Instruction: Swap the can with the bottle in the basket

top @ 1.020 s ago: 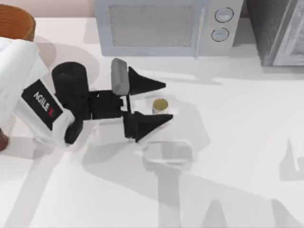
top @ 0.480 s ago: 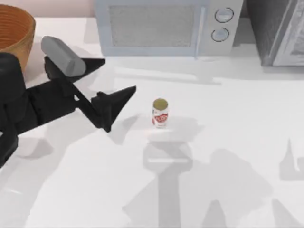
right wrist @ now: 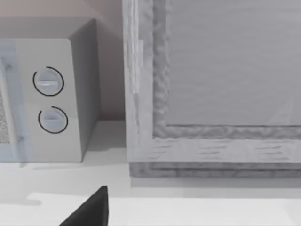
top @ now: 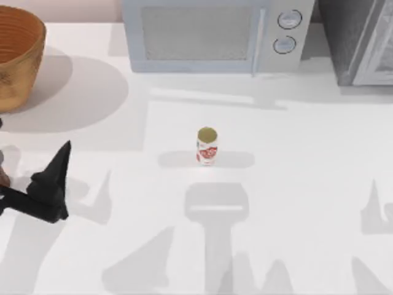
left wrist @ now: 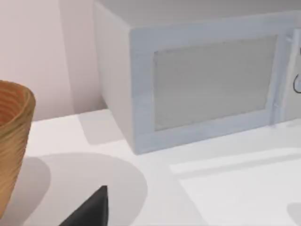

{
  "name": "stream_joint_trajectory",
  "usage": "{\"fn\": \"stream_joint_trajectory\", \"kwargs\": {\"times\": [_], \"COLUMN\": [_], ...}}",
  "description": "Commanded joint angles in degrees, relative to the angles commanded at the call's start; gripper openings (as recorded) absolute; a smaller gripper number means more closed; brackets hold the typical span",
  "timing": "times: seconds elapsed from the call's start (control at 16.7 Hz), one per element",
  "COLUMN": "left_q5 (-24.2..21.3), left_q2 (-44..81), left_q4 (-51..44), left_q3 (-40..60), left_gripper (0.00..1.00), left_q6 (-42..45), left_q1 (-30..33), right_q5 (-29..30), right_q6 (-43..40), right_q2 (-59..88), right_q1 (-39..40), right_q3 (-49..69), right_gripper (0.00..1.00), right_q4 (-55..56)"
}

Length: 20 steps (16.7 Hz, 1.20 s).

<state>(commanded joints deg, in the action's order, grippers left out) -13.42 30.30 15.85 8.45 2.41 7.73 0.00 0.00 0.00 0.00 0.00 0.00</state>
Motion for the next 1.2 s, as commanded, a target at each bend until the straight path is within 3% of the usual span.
{"fn": "stream_joint_trajectory", "kwargs": {"times": [0.24,0.48,0.96,1.2], "left_q5": [8.29,12.76,13.33,11.69], "left_q2": [-19.18,-28.95,-29.58,-21.56], "left_q4": [-9.54,-15.02,-15.19,-7.24], "left_q3": [-5.82,-8.17,-8.2,-7.99], "left_gripper": [1.0,1.0,1.0,1.0], "left_q6": [-1.2,-2.25,-2.28,-1.37], "left_q1": [-4.28,-7.24,-7.94,-11.19], "right_q5": [0.0,0.0,0.0,0.0], "right_q6": [0.0,0.0,0.0,0.0], "right_q2": [0.0,0.0,0.0,0.0], "right_q1": [0.0,0.0,0.0,0.0], "right_q3": [0.0,0.0,0.0,0.0], "right_gripper": [1.0,1.0,1.0,1.0], "right_q4": [0.0,0.0,0.0,0.0]}}
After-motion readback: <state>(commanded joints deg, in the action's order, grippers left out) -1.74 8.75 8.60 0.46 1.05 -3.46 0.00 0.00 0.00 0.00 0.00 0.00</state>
